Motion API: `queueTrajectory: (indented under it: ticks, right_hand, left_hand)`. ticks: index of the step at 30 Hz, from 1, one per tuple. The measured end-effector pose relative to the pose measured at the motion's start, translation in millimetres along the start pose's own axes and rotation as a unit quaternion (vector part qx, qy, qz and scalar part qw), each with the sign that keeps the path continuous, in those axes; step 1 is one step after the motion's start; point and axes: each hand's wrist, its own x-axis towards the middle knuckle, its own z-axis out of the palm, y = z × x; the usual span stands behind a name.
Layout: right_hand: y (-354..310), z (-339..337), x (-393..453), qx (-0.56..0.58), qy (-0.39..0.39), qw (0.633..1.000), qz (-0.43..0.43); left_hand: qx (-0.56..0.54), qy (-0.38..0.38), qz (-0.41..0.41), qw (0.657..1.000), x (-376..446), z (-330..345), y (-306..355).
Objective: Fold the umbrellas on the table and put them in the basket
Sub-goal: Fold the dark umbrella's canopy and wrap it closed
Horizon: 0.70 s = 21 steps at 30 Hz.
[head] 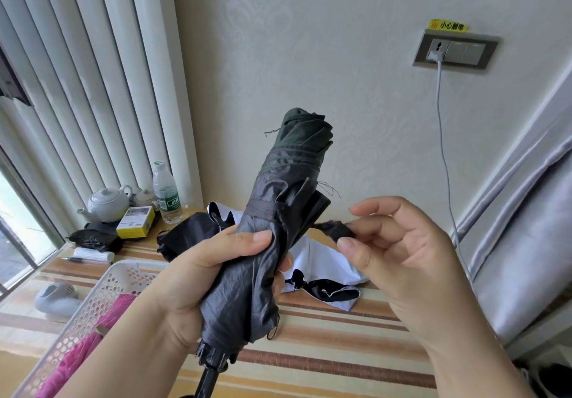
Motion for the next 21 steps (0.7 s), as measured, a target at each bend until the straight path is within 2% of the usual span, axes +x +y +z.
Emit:
queueTrajectory:
  ticks: [4,6,7,9,10,11,15,21]
  right_hand:
    - [1,0,1,-0.05,0.036,0.997,-0.048]
    - [2,-1,1,-0.187,0.065,0.971,-0.132]
    - [1,-1,2,-0.291,0.083,0.931,-0.203]
    - [3,-2,3,-0.445,0.115,0.825,-0.33]
    - [6,-2,2,-0.48,0.129,0.786,-0.367]
    - [8,-2,2,-0.492,0.144,0.766,-0.388]
    - [15,-2,0,-0.461,0.18,0.754,-0.432]
    - [13,-2,1,-0.381,0.192,0.786,-0.448]
  left_hand:
    - [-0.012,-0.007,0.008,1.0,-3,1,5]
    - [-0.02,-0.024,0.01,0.999,-3,0,7]
    - [-0.018,-0.034,0.01,0.999,-3,0,8]
    - [-0.012,-0.062,0.013,0.998,-3,-1,9]
    - [-0.011,-0.077,0.012,0.997,-4,-2,9]
    - [-0.006,-0.083,0.012,0.996,-4,-2,10]
    - [-0.009,-0.119,0.01,0.993,-3,-2,10]
    - [-0.022,-0.151,0.0,0.988,-4,-5,11]
